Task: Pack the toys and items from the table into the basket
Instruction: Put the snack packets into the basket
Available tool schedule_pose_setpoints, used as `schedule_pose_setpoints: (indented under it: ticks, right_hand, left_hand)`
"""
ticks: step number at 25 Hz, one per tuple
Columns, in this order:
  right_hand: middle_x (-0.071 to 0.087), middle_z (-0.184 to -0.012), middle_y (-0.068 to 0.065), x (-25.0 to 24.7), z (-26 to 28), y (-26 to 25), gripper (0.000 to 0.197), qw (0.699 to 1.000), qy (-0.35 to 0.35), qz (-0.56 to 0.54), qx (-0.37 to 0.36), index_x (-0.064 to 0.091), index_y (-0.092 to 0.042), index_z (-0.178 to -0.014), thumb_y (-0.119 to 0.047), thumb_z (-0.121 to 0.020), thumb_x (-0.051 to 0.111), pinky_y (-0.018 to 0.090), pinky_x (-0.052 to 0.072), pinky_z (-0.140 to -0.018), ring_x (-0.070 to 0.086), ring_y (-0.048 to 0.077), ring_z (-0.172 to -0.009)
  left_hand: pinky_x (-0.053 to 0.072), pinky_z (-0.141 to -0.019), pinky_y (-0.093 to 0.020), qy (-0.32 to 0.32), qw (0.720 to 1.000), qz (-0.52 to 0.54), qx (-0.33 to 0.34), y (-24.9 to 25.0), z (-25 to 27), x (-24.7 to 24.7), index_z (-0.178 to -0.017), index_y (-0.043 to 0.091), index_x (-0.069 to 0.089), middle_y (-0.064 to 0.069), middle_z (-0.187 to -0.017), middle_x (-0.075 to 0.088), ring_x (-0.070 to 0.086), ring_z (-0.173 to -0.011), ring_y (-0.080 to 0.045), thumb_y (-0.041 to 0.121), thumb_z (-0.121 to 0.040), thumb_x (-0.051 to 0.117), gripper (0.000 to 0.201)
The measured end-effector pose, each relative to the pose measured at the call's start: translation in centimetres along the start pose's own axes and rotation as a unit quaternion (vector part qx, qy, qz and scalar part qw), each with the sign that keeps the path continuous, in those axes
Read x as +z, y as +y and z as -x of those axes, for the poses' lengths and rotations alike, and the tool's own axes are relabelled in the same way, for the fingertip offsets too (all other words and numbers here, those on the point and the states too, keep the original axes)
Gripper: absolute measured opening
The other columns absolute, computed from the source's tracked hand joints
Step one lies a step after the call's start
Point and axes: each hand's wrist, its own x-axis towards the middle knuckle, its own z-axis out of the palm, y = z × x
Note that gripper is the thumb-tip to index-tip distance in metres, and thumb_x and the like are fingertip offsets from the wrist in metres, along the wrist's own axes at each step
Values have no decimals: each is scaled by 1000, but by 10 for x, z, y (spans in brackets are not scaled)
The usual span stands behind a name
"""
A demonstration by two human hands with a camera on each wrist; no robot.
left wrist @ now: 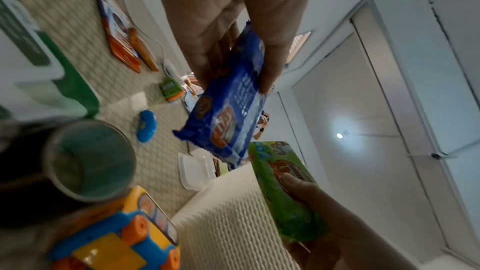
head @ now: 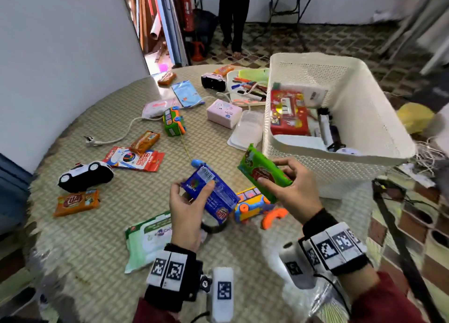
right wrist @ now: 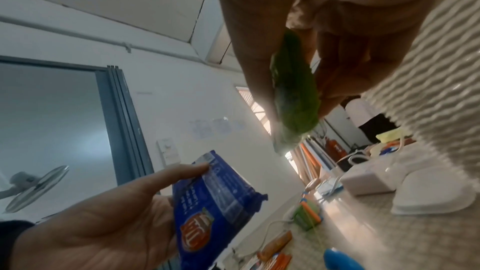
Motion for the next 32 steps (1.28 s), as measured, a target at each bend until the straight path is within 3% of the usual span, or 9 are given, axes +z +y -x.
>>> schedule_pose_setpoints:
  ticks: [6, 9, 11, 13, 15, 17, 22, 27, 32]
  right_hand:
    - [68, -80, 3, -117, 19, 3, 37, 996, 82, -8, -28, 57, -25, -88, -11, -67, 83, 27, 55, -68, 66, 7, -71]
    - [69, -83, 4, -174, 23, 10, 38, 993, 114, -7, -23, 58, -23, -93, -16, -66, 84, 36, 57, -73, 67, 13, -77]
    - [69, -85, 5, -215, 22, 15, 40, 991, 130, 3, -24, 60, -20, -97, -19, -66, 84, 41, 57, -74, 67, 17, -80]
    - [69, -87, 6, -251, 16, 18, 39, 990, 134, 11, -33, 60, -19, -99, -20, -67, 83, 39, 57, -73, 68, 18, -81]
    - [69, -90, 5, -281, 8, 21, 38, 990, 132, 12, -42, 63, -18, -101, -21, -69, 82, 34, 57, -74, 67, 19, -84]
    - [69, -92, 3, -301, -2, 24, 39, 990, 133, 12, -52, 64, -14, -103, -21, -70, 82, 32, 56, -76, 67, 19, -85]
    - [68, -93, -2, -333, -38, 30, 36, 991, 109, 10, -74, 63, -17, -101, -21, -71, 81, 23, 55, -74, 66, 9, -83]
    - [66, -91, -2, -344, -88, 33, 37, 995, 51, 3, -82, 60, -15, -100, -17, -70, 81, 14, 54, -68, 64, 7, -82]
    - [66, -95, 4, -349, -156, 31, 39, 992, -42, 27, -112, 59, -11, -104, -14, -72, 80, 19, 57, -67, 66, 12, -85]
  left_hand:
    - [55, -62, -20, -66, 995, -26, 69, -10, 51, 96, -90, 19, 46, -1, -82, 67, 65, -68, -4, -3, -78, 70, 35]
    - [53, -58, -18, -93, 990, -40, 103, -12, 77, 142, -88, 19, 45, 8, -68, 70, 64, -63, 0, -1, -78, 70, 33]
    - [54, -59, -20, -99, 988, -37, 115, -16, 92, 175, -90, 18, 46, 4, -74, 70, 66, -66, -2, 3, -78, 72, 32]
    - [53, -59, -17, -95, 986, -40, 134, -20, 102, 206, -94, 16, 46, -3, -81, 68, 66, -66, -2, 4, -78, 73, 33]
    - [51, -57, -15, -85, 983, -35, 158, -25, 110, 233, -91, 17, 48, 1, -76, 69, 65, -63, -1, 3, -77, 74, 33]
    - [49, -55, -13, -76, 982, -36, 172, -28, 114, 253, -89, 20, 48, 5, -70, 69, 64, -60, 1, 3, -77, 74, 33]
    - [54, -62, -20, -53, 981, -50, 179, -34, 107, 294, -90, 23, 47, -3, -79, 70, 67, -65, -5, 9, -78, 75, 34]
    - [52, -56, -13, -21, 978, -77, 192, -40, 85, 320, -89, 24, 44, -3, -84, 68, 68, -64, 0, 9, -80, 73, 34]
    - [52, -55, -14, 14, 975, -105, 195, -47, 55, 339, -89, 24, 44, -3, -85, 67, 68, -65, 0, 8, -80, 74, 35]
